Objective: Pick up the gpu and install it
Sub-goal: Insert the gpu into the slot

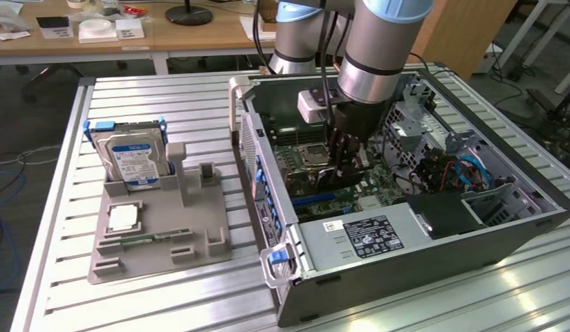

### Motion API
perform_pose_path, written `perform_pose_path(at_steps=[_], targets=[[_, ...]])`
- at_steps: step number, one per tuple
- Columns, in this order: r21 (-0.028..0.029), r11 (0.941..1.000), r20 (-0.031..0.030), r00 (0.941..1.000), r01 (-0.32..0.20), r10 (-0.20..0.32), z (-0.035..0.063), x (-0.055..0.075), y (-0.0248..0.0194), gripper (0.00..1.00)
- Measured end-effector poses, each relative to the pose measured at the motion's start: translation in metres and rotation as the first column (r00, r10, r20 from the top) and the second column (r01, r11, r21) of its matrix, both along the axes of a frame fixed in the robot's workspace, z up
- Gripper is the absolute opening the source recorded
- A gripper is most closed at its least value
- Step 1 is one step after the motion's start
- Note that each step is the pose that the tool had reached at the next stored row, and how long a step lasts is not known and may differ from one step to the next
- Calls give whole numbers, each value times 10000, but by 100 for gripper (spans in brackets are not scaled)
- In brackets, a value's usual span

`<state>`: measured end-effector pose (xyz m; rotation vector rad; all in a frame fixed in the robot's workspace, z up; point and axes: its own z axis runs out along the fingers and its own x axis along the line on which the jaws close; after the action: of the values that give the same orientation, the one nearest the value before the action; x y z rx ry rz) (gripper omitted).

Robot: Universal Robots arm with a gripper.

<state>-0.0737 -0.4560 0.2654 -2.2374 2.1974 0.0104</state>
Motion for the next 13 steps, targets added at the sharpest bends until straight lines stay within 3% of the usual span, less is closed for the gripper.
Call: perform_pose_path(at_steps=[13], targets=[[-1, 9996, 0, 9996, 285, -285, -19, -77, 0, 27]])
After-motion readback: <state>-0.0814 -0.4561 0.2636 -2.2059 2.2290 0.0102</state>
